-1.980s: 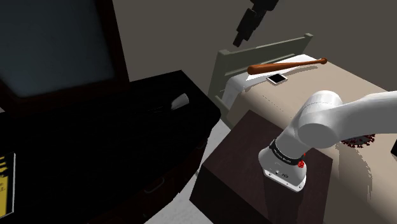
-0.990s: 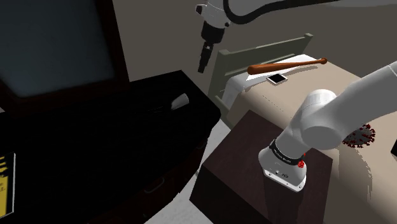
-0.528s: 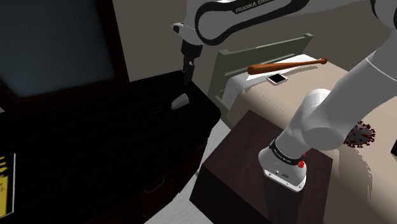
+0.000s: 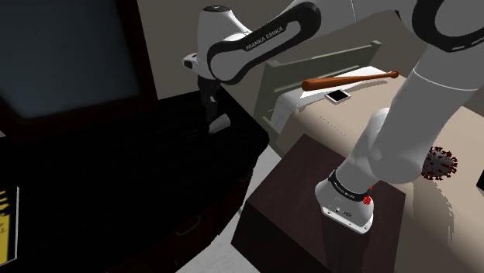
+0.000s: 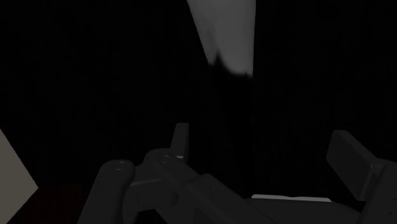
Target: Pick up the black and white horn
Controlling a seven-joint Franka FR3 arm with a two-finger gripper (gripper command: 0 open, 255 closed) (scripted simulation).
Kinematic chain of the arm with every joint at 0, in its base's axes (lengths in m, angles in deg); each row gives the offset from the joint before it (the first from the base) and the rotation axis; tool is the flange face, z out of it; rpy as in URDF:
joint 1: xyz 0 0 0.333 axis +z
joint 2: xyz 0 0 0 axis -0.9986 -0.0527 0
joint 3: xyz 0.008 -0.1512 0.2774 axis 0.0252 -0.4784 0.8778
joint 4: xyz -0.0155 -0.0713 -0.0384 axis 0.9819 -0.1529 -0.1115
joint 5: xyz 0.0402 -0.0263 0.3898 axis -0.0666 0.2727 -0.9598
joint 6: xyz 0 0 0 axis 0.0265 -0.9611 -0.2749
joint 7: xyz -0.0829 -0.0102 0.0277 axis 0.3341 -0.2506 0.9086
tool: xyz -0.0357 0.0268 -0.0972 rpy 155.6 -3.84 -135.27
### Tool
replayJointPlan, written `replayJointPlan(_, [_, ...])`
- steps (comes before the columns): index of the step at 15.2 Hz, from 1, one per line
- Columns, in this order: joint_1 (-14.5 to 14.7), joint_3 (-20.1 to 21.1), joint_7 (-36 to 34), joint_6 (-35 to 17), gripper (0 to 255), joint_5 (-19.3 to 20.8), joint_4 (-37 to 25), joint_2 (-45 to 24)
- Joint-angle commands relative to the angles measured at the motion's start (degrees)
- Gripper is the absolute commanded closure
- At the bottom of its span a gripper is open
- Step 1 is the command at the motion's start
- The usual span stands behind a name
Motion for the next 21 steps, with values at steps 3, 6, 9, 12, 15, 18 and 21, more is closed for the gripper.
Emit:
replayJointPlan(3, [1.2,1.2,4.0,-2.9,0,2.1,-4.0,-7.7])
replayJointPlan(6, [1.9,1.8,5.9,-4.3,0,3.6,-6.5,-12.1])
replayJointPlan(9, [2.0,1.7,5.7,-6.2,0,3.8,-6.2,-13.7])
replayJointPlan(12, [2.1,1.5,5.6,-8.1,0,4.1,-6.0,-15.3])
replayJointPlan(15, [2.2,1.4,5.5,-9.0,0,4.2,-5.9,-16.2])
replayJointPlan(18, [2.2,1.4,5.5,-9.0,255,4.2,-6.0,-16.2])
replayJointPlan(21, [2.2,1.4,5.5,-9.0,255,4.2,-6.0,-16.2])
